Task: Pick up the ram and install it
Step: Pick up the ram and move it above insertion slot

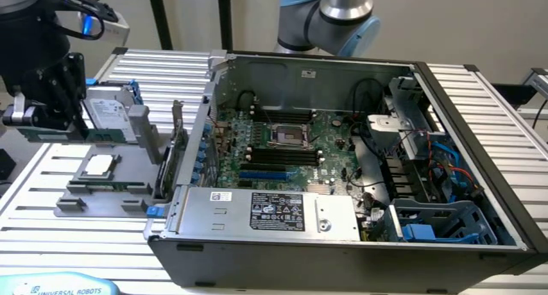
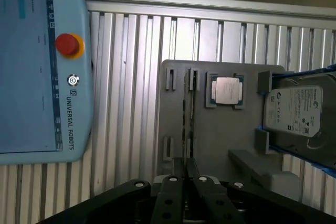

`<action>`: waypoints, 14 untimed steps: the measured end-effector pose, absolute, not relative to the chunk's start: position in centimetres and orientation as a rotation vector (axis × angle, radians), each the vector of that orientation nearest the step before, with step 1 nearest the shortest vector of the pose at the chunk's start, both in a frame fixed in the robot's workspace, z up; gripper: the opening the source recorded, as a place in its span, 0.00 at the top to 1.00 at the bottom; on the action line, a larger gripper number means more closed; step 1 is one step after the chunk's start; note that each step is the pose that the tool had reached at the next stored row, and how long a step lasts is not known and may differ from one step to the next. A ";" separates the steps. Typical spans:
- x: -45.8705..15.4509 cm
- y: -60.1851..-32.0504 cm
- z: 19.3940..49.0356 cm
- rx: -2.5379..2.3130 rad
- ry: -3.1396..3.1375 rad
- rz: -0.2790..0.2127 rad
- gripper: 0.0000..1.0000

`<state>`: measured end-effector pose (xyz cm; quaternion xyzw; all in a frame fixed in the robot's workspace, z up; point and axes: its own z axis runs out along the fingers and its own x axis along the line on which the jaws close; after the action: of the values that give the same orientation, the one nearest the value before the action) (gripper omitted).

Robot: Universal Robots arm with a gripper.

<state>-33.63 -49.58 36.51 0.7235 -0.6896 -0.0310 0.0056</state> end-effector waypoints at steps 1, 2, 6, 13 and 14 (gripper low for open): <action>-33.3 -49.6 36.8 2.266 -2.159 -0.098 0.87; -33.0 -49.5 37.1 2.266 -2.160 -0.099 0.87; -31.7 -49.5 38.1 2.269 -2.161 -0.104 0.87; -29.2 -49.4 39.6 2.272 -2.164 -0.113 0.87; -28.9 -49.4 39.7 2.273 -2.165 -0.115 0.87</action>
<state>-28.86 -49.35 39.74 0.7236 -0.6892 -0.0366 0.0005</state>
